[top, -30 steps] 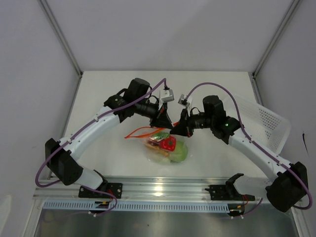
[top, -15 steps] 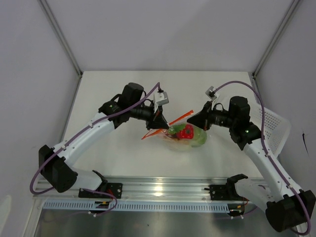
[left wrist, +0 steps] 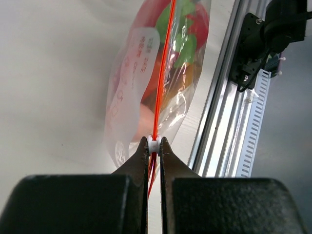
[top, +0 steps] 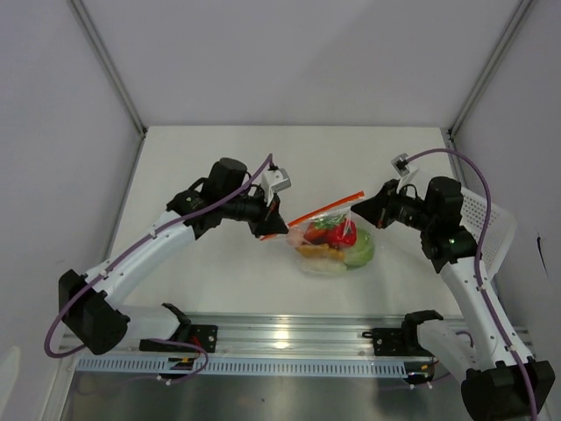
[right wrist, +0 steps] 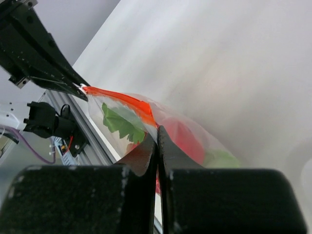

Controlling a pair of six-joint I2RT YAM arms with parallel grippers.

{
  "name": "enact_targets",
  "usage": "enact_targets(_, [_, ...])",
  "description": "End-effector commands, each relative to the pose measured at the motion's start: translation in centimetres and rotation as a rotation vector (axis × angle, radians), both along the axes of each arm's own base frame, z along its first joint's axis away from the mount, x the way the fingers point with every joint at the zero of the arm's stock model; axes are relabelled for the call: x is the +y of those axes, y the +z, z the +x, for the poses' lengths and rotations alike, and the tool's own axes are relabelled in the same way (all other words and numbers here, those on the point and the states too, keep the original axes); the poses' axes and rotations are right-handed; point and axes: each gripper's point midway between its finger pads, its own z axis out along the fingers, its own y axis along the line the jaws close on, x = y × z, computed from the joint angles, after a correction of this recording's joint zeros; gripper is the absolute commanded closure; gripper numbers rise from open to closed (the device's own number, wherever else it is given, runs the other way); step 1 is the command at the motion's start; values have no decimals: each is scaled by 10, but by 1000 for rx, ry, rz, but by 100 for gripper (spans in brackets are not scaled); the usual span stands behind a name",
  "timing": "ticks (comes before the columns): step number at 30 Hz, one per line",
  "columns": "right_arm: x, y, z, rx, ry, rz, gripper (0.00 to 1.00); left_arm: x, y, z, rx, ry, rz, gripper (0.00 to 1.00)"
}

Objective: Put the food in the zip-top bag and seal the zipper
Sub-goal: Zip the zipper food storage bag at the center of the board, then place the zipper food storage bag at the center of the board.

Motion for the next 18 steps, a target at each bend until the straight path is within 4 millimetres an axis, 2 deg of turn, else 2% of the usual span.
enact_targets(1, [-17,16,16,-58,-122,18,100,25,-6,-2,30,123,62,100])
enact_targets(3, [-22,15,18,-50,-148,20,100,37,-12,3,23,203,106,100])
enact_targets(11, [-26,13,14,-36,-159,17,100,62,-24,-5,102,397,137,99])
enact_targets(15, [-26,9,11,-23,-153,11,100,72,-19,-7,102,454,150,99])
enact_targets(18, [-17,12,4,-11,-126,22,100,80,0,-9,63,497,111,99])
